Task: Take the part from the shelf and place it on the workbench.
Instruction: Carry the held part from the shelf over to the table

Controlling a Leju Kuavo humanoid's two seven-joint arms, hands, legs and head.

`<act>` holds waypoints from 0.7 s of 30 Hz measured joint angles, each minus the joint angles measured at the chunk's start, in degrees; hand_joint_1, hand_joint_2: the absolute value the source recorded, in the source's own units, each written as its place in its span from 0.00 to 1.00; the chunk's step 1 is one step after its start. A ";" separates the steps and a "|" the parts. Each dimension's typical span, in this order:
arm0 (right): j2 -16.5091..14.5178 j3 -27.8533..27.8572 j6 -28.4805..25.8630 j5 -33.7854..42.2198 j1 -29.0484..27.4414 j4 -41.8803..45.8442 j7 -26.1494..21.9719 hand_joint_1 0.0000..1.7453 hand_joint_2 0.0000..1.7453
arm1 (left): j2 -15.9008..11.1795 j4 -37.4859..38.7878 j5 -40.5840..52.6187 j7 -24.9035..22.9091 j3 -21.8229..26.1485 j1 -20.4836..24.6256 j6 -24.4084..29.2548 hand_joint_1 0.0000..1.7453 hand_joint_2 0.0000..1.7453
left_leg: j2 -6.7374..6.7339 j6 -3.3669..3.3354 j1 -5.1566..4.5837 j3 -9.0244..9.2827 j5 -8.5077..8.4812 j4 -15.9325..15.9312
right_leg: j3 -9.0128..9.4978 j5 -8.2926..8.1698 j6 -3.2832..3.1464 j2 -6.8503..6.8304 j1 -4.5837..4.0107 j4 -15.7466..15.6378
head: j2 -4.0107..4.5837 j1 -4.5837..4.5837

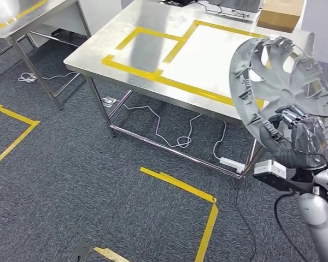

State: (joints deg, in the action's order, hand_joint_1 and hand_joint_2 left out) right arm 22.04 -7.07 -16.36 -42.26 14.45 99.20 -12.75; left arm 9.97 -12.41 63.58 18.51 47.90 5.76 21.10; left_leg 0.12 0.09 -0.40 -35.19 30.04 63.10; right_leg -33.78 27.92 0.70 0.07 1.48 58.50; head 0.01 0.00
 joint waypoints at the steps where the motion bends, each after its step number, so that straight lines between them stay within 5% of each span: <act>1: 0.16 -0.20 0.39 -0.31 0.80 -0.73 0.13 1.00 1.00 | -0.01 0.00 0.06 -0.12 -0.04 0.08 0.00 0.00 1.00 | 0.01 0.28 0.10 -1.80 1.54 3.71 | 0.19 0.16 -0.25 -0.04 -0.03 0.00 | 0.00 0.10; 3: 0.28 -0.73 0.81 -0.91 1.94 -2.22 0.20 1.00 1.00 | -0.01 0.00 0.13 -0.30 -0.14 0.04 -0.01 0.00 1.00 | 0.01 0.50 0.27 -5.92 3.65 10.93 | 0.53 0.47 -0.51 -0.01 -0.14 0.01 | 0.00 0.15; 4: 0.29 -1.04 0.90 -1.22 2.30 -2.83 0.22 1.00 1.00 | -0.01 0.00 0.17 -0.33 -0.20 -0.04 -0.01 0.00 1.00 | 0.01 0.44 0.28 -7.02 3.21 12.26 | 0.80 0.69 -0.55 0.06 -0.21 0.02 | 0.00 0.16; 5: 0.30 -1.37 0.93 -1.52 2.55 -3.31 0.24 1.00 1.00 | 0.00 0.00 0.21 -0.36 -0.25 -0.10 -0.01 0.00 1.00 | 0.01 0.26 0.26 -7.07 1.56 11.32 | 1.20 0.97 -0.54 0.13 -0.29 0.02 | 0.00 0.16; 8: 0.30 -2.35 0.97 -2.24 3.03 -4.32 0.59 1.00 1.00 | -0.08 0.00 0.43 -0.39 -0.34 -0.18 -0.01 0.00 1.00 | 0.11 -1.02 -0.11 -3.55 -5.32 1.23 | 2.48 1.97 -0.26 0.27 -0.53 -0.01 | 0.00 0.07; 10: 0.31 -2.95 1.00 -2.86 3.19 -4.88 1.05 1.00 1.00 | -0.12 0.00 0.57 -0.46 -0.39 -0.14 0.01 0.00 1.00 | 0.16 -1.78 -0.43 -2.18 -5.85 -2.44 | 2.41 2.31 0.19 0.32 -0.60 -0.03 | -0.01 0.07; 14: 0.46 -4.03 1.02 -4.45 3.58 -5.74 1.60 1.00 1.00 | 0.02 0.00 0.67 -0.52 -0.59 -0.04 0.04 0.00 1.00 | 0.16 -2.34 -0.04 -0.94 -4.93 -4.57 | 1.93 3.31 1.36 0.20 -0.66 0.52 | -0.01 -0.05; 16: 0.57 -4.61 1.03 -5.21 3.92 -6.39 2.00 1.00 1.00 | 0.12 0.00 0.75 -0.54 -0.76 0.16 0.04 0.00 1.00 | 0.17 -2.69 0.18 -0.19 -4.76 -5.18 | -1.08 5.62 1.70 0.15 -0.61 5.97 | 0.01 -0.33; 18: 0.58 -5.29 1.04 -6.03 4.08 -7.21 2.17 1.00 1.00 | 0.28 0.00 0.85 -0.63 -0.96 0.28 0.03 0.00 1.00 | 0.18 -2.91 0.19 0.10 -4.38 -5.16 | -5.97 7.68 2.00 0.14 -0.58 13.46 | 0.01 -0.38; 19: 0.58 -5.67 1.04 -6.34 4.07 -7.59 2.16 1.00 1.00 | 0.37 0.00 0.91 -0.70 -1.05 0.24 0.04 0.00 1.00 | 0.18 -2.90 0.20 0.32 -4.13 -5.12 | -7.65 7.37 2.14 0.13 -0.55 15.31 | 0.00 -0.36; 21: 0.59 -6.37 1.03 -6.69 4.13 -8.17 2.22 1.00 1.00 | 0.42 0.00 1.01 -0.79 -1.21 0.21 0.05 0.00 1.00 | 0.19 -2.70 0.27 1.18 -3.39 -5.01 | -7.61 3.21 2.33 0.05 -0.40 12.35 | 0.00 -0.37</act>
State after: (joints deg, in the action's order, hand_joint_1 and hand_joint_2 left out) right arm 22.63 -13.44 -15.33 -48.95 18.58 91.03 -10.53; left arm 10.39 -12.41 64.58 17.72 46.69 5.97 21.15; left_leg 0.31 -2.61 -0.13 -34.01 26.64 58.09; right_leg -41.39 31.14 3.03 0.12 1.07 70.85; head 0.01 -0.37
